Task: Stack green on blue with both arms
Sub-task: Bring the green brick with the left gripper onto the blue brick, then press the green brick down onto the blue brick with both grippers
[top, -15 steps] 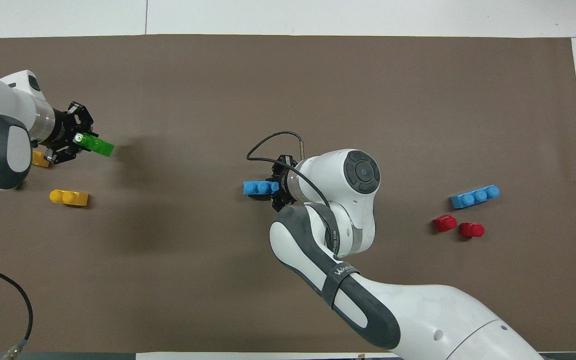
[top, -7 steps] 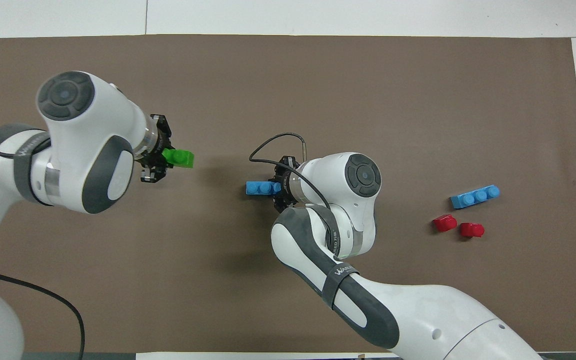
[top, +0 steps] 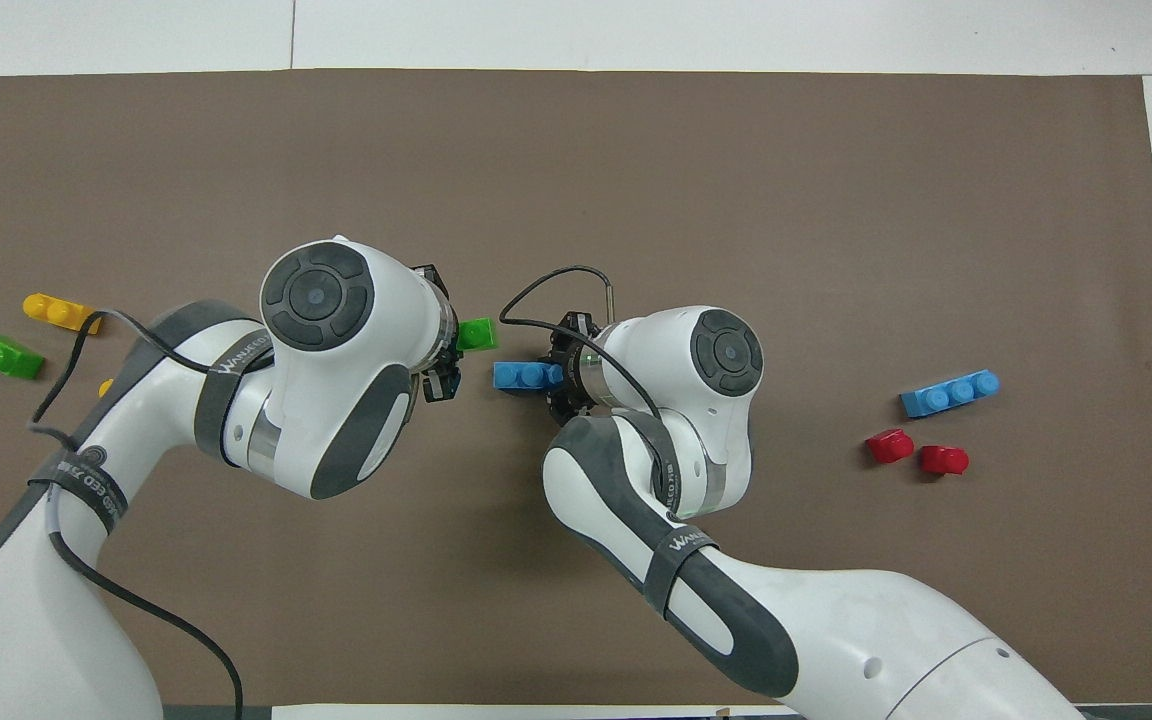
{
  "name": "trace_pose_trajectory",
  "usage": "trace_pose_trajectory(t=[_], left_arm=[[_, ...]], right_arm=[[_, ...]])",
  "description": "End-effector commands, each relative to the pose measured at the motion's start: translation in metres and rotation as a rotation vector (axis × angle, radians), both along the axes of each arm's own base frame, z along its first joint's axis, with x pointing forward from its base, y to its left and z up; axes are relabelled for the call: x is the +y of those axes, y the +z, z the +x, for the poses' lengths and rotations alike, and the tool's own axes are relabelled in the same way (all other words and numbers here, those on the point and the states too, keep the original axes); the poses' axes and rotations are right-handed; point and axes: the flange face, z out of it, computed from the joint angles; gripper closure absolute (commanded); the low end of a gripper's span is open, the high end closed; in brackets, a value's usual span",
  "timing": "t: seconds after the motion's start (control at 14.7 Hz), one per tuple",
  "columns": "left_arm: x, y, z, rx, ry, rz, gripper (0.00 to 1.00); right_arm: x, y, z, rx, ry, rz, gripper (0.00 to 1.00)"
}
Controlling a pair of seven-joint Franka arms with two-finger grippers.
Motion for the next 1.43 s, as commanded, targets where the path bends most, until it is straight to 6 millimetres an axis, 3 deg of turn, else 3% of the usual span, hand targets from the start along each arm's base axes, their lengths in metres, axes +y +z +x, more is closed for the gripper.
trace_pose_trajectory(t=[0.0, 0.34, 0.61, 1.09, 1.29, 1.36], left_arm=[[-0.018, 0.001, -0.024, -0.031, 0.023, -0.004, 1.0], [-0.042, -0.024, -0.045, -0.057, 0.043, 0.047, 1.0], [-0.043, -0.032, -0.045, -0.057, 0.039, 0.06, 1.0], [-0.063, -0.057, -0.055, -0.048, -0.01, 0.072, 1.0], [-0.06, -0.061, -0.052, -0.059, -0.029, 0.089, 1.0], [-0.061, -0.061, -0.052, -0.061, -0.037, 0.09, 1.0]], right_arm=[[-0.001, -0.002, -0.001, -0.002, -0.031, 0.016, 1.0], [-0.003, -0.002, 0.0, -0.003, -0.033, 0.015, 1.0], [-0.004, -0.002, 0.0, -0.002, -0.034, 0.014, 1.0], [-0.007, -0.005, 0.0, 0.001, -0.039, 0.011, 1.0], [-0.01, -0.005, 0.002, 0.006, -0.048, 0.011, 1.0], [-0.01, -0.004, 0.001, 0.008, -0.049, 0.013, 0.88]])
